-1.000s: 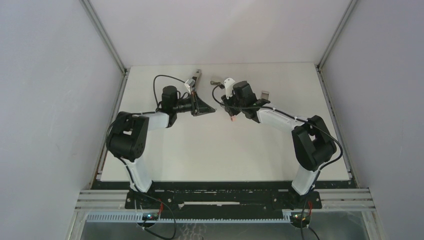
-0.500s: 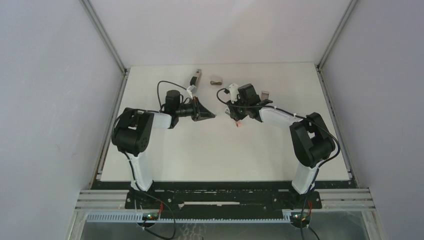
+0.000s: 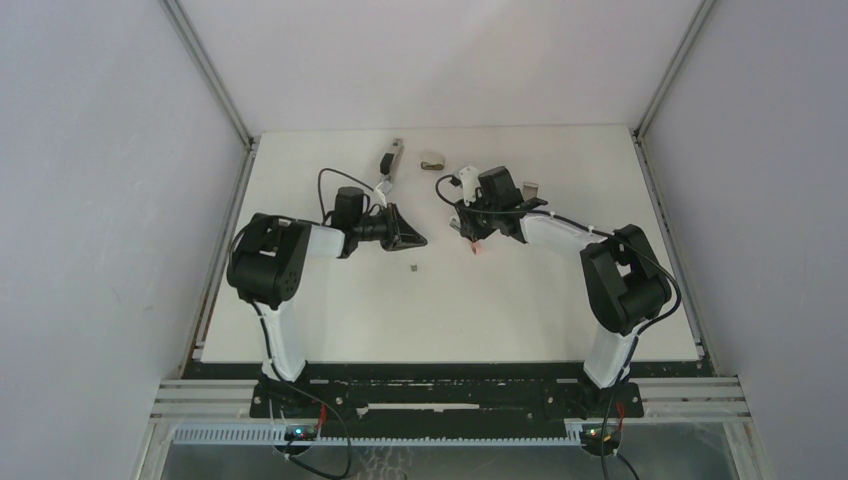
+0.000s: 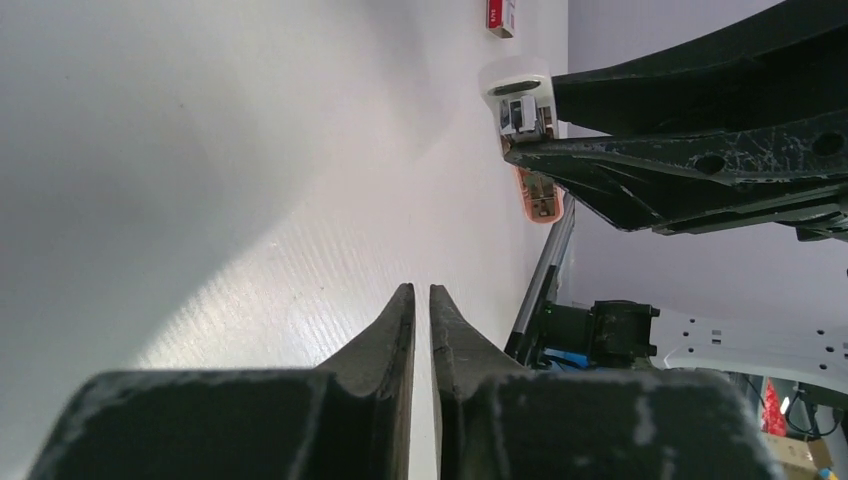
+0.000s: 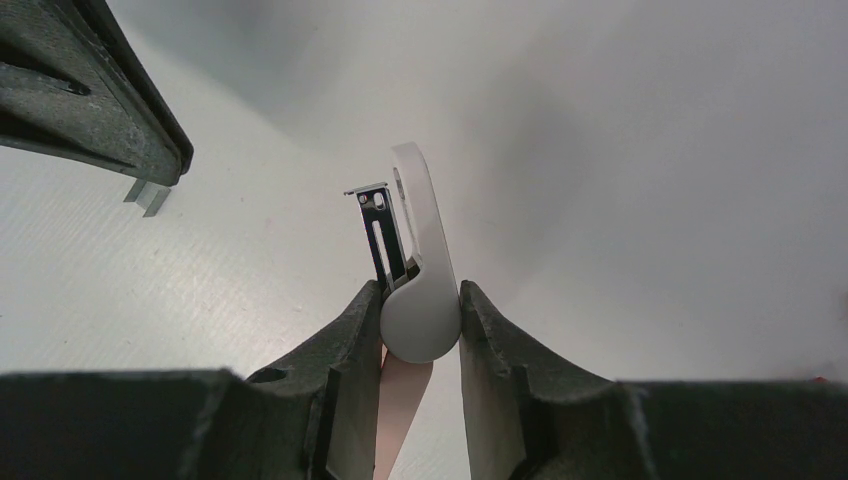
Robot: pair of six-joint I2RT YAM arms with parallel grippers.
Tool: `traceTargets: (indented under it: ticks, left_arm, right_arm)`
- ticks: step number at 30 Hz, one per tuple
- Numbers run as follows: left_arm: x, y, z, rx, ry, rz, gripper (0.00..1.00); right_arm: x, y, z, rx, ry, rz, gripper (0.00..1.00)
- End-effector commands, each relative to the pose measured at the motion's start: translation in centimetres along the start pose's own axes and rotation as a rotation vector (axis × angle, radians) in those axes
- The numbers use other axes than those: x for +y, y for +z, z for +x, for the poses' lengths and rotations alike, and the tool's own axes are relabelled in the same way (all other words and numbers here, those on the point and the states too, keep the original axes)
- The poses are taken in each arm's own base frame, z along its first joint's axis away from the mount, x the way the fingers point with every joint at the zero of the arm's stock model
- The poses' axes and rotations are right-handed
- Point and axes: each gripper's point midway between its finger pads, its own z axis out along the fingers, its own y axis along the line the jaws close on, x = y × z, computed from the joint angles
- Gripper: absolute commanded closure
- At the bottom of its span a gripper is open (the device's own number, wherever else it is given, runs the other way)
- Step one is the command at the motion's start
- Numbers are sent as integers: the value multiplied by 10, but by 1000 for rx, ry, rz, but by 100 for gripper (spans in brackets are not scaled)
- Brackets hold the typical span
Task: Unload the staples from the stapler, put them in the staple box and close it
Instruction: Unload the staple at the center of the board, then place the stapler at the center of the board.
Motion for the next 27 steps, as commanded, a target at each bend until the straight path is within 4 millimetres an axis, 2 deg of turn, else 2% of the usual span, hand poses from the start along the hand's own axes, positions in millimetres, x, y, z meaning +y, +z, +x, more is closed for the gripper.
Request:
traceTargets:
  ticks: [1, 4, 12, 14, 16, 20, 24, 27]
  left_arm:
    - [-8, -3, -8, -20, 69, 3, 83]
    - [-17, -9, -16, -44, 95, 11, 75]
    - [-38, -39, -49, -126, 182, 0, 45]
    - [-41, -48, -56, -147, 211, -10, 41]
    - [-42, -58, -64, -171, 237, -23, 38]
    - [-43, -78, -80, -203, 263, -45, 33]
    - [-46, -93, -87, -211, 308, -63, 28]
    - [-51, -100, -85, -203, 391, -84, 22]
  right_arm:
    - [2, -9, -22, -73, 0, -11, 82]
    - [5, -7, -21, -70, -6, -24, 81]
    - [14, 1, -18, -33, 1, -62, 81]
    - [14, 5, -13, -16, 4, -56, 80]
    - [10, 7, -21, -19, 4, -35, 80]
    - [9, 13, -17, 14, 11, -35, 79]
    - [26, 17, -15, 39, 35, -137, 78]
    - [48, 16, -17, 60, 60, -260, 77]
